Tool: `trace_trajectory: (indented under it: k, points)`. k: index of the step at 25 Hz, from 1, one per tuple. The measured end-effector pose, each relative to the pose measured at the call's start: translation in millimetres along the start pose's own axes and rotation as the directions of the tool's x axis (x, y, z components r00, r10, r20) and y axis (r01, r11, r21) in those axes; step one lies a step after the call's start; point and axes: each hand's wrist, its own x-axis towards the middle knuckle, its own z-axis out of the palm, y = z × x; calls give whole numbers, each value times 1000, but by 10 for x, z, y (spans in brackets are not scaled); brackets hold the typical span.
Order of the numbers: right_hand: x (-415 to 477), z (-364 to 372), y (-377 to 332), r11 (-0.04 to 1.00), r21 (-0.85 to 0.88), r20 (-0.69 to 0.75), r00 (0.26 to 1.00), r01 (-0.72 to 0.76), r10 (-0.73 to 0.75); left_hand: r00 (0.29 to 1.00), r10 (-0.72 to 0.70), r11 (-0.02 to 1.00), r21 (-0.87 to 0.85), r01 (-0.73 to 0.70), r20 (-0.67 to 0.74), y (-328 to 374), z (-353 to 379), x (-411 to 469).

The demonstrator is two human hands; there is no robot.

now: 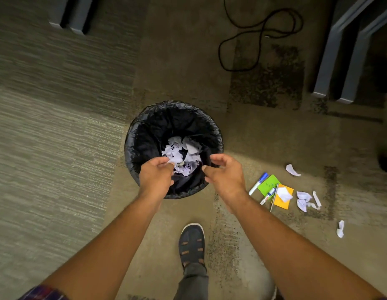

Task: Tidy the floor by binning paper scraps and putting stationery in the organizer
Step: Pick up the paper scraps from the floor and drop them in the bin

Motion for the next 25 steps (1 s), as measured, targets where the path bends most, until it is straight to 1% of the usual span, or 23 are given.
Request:
trace_trajectory:
  k: [2, 4, 7, 9, 13, 16, 20, 22, 23, 25]
  points:
    - [-98, -154, 58, 999, 2, -18, 999, 37, -37, 997, 70, 997, 19, -71, 26, 43, 97, -164]
    - [-150, -325, 177, 996, -45, -37, 997, 72, -74, 985, 170, 984, 55, -171, 23, 69, 238, -346]
    - [-180, -692, 455, 984, -152, -67, 992, 91, -102, 937, 345, 927, 137, -349, 53, -34, 599, -617]
    - [-171, -1027, 668, 974, -196, -69, 989, 115, -131, 910, 400, 886, 210, -414, 107, -208, 919, -795]
    - [-16, -2123, 1223, 953, -289, -100, 987, 90, -123, 914, 334, 860, 321, -396, 232, -627, 1802, -1275]
    - [71, -3201, 1625, 926, -376, -137, 985, 42, -101, 904, 302, 816, 409, -409, 302, -799, 2506, -1681]
    - [234, -4521, 2086, 865, -492, -182, 983, -98, 8, 905, 250, 718, 561, -412, 344, -885, 3362, -1992]
    - [387, -5030, 2374, 841, -514, -215, 974, -168, 63, 904, 219, 647, 638, -417, 368, -945, 3831, -2012]
    - [471, -5203, 2514, 836, -512, -237, 968, -195, 80, 893, 203, 599, 670, -437, 401, -976, 4023, -1975]
    - [655, -5427, 2812, 822, -516, -261, 958, -241, 117, 850, 161, 479, 713, -512, 502, -1072, 4350, -1856]
